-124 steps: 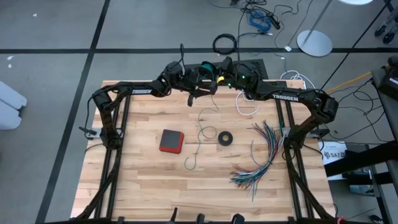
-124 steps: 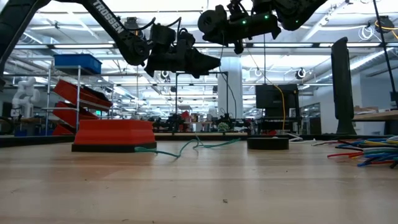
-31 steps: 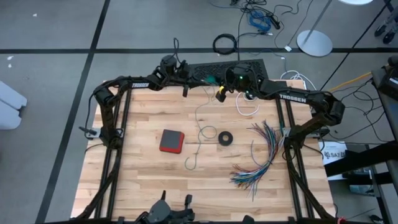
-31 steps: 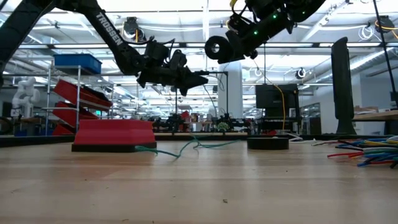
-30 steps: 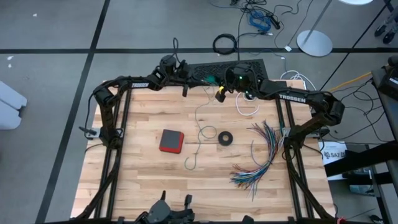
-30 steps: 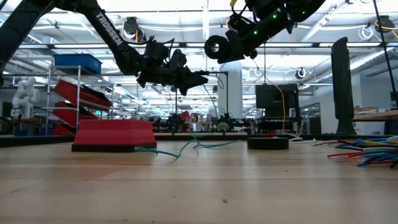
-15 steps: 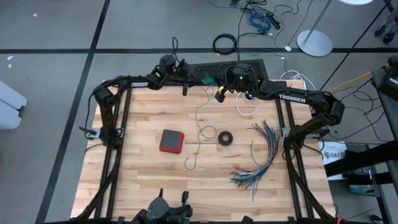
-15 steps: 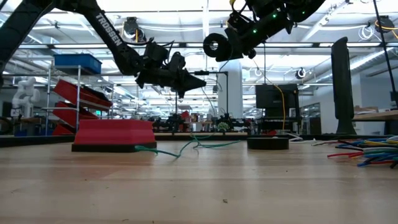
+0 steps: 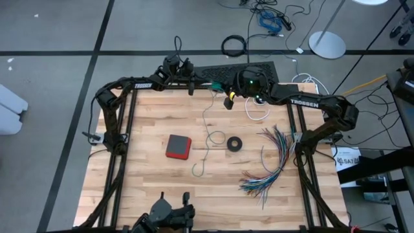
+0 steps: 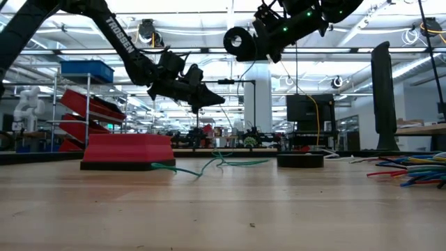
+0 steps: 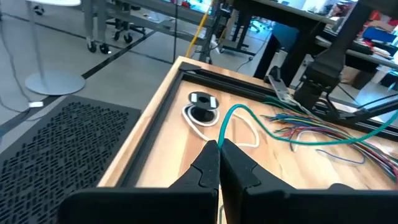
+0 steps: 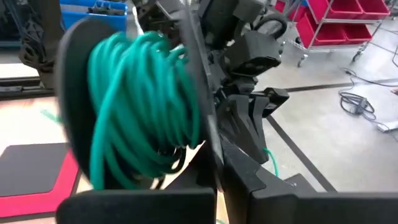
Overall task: Coiling cords
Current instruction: Coil the green wire cable on the spool
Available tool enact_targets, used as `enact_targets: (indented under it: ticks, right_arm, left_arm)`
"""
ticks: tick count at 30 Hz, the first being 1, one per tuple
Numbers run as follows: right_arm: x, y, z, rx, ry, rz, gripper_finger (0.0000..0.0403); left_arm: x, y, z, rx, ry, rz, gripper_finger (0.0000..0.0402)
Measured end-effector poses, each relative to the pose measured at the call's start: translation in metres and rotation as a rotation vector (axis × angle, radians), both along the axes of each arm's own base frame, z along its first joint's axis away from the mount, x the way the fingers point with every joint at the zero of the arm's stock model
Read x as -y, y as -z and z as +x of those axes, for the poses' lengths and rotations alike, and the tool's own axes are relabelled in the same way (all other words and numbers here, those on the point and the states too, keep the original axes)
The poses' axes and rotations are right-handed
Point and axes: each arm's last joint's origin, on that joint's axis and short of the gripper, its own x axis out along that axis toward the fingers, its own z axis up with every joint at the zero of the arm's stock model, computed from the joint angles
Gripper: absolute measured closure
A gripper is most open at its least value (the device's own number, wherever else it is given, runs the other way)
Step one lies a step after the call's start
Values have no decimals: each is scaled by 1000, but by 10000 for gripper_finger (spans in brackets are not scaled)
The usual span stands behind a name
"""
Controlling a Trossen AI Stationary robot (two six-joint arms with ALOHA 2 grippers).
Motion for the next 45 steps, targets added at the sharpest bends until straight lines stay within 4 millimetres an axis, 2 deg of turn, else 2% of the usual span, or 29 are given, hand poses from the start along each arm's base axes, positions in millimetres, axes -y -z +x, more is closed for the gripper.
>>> enact_targets:
  ticks: [11, 19, 34, 40, 45]
  right_arm:
    - [-9, -14, -15, -37, 35, -54, 403]
    - [-11, -3, -23, -201, 43, -45, 403]
    - [-15, 11, -30, -390, 12, -52, 403]
    - [-13, 13, -34, -463, 100, -94, 403]
    - [-11, 15, -37, -523, 180, -143, 403]
  left_arm:
    - [-20, 3, -23, -24, -76, -28, 402]
    - [-27, 1, -33, -22, -108, -35, 401]
    - [-30, -36, -55, 28, -177, 45, 402]
    - [-26, -48, -57, 47, -176, 62, 401]
    - [-23, -51, -53, 58, -160, 48, 402]
